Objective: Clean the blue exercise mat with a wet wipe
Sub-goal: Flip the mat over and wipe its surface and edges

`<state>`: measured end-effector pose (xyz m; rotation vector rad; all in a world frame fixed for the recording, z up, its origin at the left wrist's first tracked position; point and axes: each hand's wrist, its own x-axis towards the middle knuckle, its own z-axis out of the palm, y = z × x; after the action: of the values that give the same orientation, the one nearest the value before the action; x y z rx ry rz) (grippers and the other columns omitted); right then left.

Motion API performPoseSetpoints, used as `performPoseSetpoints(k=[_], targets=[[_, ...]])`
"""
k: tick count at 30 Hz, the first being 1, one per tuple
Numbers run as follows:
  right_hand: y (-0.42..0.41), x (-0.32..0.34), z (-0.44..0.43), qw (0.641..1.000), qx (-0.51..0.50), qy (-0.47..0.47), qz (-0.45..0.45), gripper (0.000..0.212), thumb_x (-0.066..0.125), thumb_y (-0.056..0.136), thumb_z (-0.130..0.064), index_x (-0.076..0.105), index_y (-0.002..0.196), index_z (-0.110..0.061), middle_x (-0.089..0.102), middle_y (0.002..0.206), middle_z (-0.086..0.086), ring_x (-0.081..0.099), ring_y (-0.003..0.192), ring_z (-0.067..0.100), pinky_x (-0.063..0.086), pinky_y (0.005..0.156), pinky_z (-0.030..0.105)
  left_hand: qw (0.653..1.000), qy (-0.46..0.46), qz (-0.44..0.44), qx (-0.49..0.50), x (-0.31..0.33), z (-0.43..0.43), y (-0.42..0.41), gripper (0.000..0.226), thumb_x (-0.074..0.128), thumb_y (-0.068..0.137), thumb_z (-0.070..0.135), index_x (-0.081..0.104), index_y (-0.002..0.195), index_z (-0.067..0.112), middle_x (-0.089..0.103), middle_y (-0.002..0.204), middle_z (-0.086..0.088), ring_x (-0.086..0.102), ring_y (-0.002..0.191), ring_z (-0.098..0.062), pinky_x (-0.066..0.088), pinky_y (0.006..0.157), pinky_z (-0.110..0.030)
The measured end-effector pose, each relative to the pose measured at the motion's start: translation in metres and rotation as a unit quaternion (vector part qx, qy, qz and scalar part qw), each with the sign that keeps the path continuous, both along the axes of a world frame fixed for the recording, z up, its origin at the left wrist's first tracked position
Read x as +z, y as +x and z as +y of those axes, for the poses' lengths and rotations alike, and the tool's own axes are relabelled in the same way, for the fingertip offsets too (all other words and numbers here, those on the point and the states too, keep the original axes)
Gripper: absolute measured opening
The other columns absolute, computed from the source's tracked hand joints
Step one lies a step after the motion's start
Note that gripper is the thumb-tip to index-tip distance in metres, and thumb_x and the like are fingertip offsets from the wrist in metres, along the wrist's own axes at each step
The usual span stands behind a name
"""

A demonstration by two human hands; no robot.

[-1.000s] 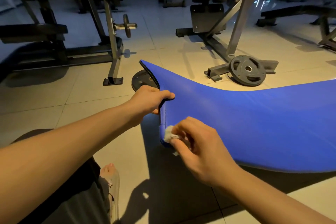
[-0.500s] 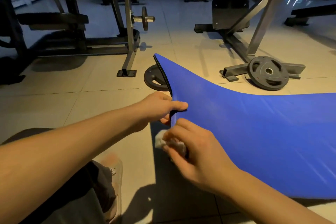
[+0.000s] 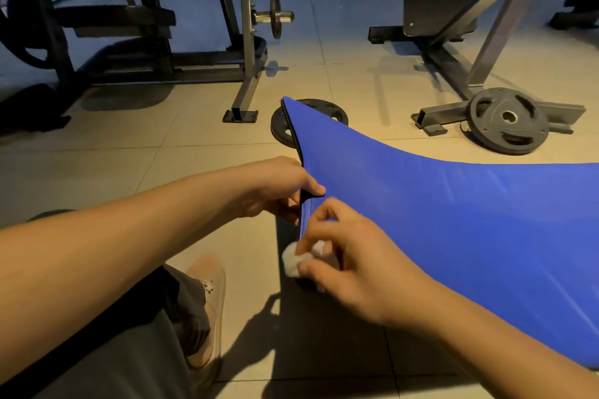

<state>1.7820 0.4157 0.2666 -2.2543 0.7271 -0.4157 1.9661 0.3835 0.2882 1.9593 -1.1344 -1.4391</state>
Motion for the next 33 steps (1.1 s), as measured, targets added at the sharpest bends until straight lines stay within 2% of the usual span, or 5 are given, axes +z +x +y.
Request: performPoseSetpoints(k=[6, 15, 22, 29, 33], targets=[[0.012, -0.008, -0.021, 0.997, -0.076, -0.008, -0.018, 0.009, 0.063, 0.098, -0.02, 0.063, 0.102, -0.028, 0.054, 0.097, -0.012, 0.058, 0.081, 0.01, 0.046, 0.072, 0.023, 0.998, 0.02, -0.042, -0.045, -0.007, -0.004, -0.002, 0.025, 0.059, 0.094, 0.002, 0.054, 0.117, 0.01, 0.069, 0.105, -0.017, 0.072, 0.08, -0.024, 0.061, 0.068, -0.034], [0.006, 0.005, -0.038, 0.836, -0.117, 0.456, -0.284, 0.035, 0.047, 0.09, 0.018, 0.075, 0.09, -0.002, 0.07, 0.091, 0.015, 0.069, 0.077, 0.028, 0.059, 0.067, 0.033, 0.997, 0.03, 0.058, 0.048, -0.01, -0.022, -0.002, 0.011, 0.053, 0.09, -0.003, 0.06, 0.088, 0.006, 0.063, 0.067, -0.004, 0.06, 0.062, -0.017, 0.059, 0.069, -0.034], [-0.004, -0.011, -0.037, 0.992, -0.042, 0.091, -0.076, 0.024, 0.059, 0.098, -0.006, 0.076, 0.105, -0.023, 0.06, 0.105, -0.016, 0.061, 0.091, 0.004, 0.047, 0.077, 0.017, 0.999, 0.042, 0.011, 0.027, -0.016, -0.037, -0.005, 0.026, 0.064, 0.1, 0.022, 0.063, 0.12, 0.006, 0.068, 0.099, -0.012, 0.068, 0.078, -0.026, 0.058, 0.063, -0.034], [0.001, -0.027, -0.034, 0.985, -0.001, -0.169, 0.04, 0.019, 0.059, 0.098, -0.037, 0.07, 0.114, -0.038, 0.04, 0.108, -0.017, 0.038, 0.078, -0.005, 0.028, 0.063, 0.011, 0.998, 0.048, -0.022, 0.035, -0.024, -0.049, 0.001, 0.026, 0.064, 0.095, 0.009, 0.065, 0.12, 0.002, 0.071, 0.113, -0.019, 0.071, 0.101, -0.035, 0.06, 0.091, -0.047], [0.008, -0.03, -0.016, 0.988, 0.046, -0.132, 0.066, 0.025, 0.041, 0.105, -0.037, 0.063, 0.111, -0.026, 0.04, 0.105, -0.005, 0.044, 0.08, 0.011, 0.046, 0.072, 0.034, 0.997, 0.039, -0.014, 0.06, -0.027, -0.054, 0.003, 0.011, 0.064, 0.099, 0.015, 0.063, 0.104, 0.005, 0.07, 0.07, -0.007, 0.058, 0.083, -0.029, 0.057, 0.081, -0.039]])
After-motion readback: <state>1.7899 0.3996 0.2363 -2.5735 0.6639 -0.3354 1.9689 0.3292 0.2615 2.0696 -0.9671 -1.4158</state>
